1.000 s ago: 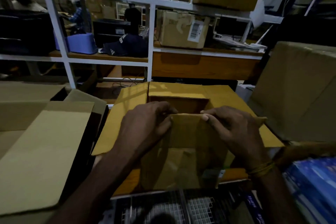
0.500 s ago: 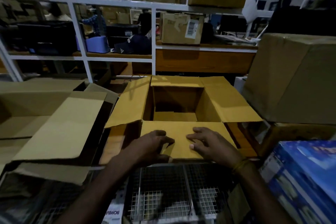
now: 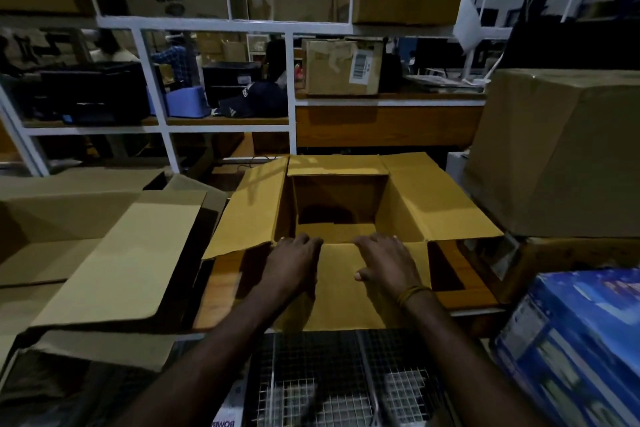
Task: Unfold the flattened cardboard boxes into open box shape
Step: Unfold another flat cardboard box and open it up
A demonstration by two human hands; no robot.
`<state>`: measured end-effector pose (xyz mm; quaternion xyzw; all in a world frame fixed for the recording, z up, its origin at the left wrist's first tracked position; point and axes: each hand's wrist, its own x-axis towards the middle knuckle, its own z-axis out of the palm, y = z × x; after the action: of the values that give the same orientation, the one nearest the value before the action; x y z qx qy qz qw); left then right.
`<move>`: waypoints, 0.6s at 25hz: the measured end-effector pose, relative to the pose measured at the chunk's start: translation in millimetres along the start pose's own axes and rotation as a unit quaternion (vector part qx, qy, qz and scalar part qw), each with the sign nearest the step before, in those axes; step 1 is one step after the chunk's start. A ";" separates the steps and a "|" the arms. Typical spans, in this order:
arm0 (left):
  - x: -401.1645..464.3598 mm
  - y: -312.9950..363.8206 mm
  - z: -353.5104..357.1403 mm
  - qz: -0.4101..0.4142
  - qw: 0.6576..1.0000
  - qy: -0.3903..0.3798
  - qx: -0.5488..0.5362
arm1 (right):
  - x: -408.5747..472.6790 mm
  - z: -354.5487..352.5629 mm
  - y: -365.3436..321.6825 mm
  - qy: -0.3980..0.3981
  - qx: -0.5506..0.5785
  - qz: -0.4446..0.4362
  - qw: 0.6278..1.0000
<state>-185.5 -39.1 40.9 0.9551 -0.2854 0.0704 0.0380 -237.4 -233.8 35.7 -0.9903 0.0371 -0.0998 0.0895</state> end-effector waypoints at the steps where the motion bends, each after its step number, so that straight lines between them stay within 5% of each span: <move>1: 3.7 -2.8 3.3 0.007 0.999 0.031 -0.009 | 2.6 1.4 1.4 0.015 0.011 -0.003 1.000; 8: 25.6 -21.1 18.0 0.031 0.991 0.106 -0.082 | 12.7 18.2 2.6 0.092 0.064 0.016 0.994; 15: 40.0 -42.2 4.8 0.062 0.990 -0.045 -0.119 | 25.9 2.9 2.5 -0.024 0.113 0.027 0.993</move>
<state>-128.7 -26.0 41.0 0.9263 -0.3519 -0.0045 0.1344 -211.7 -238.1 37.3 -0.9746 0.0498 -0.0768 0.2042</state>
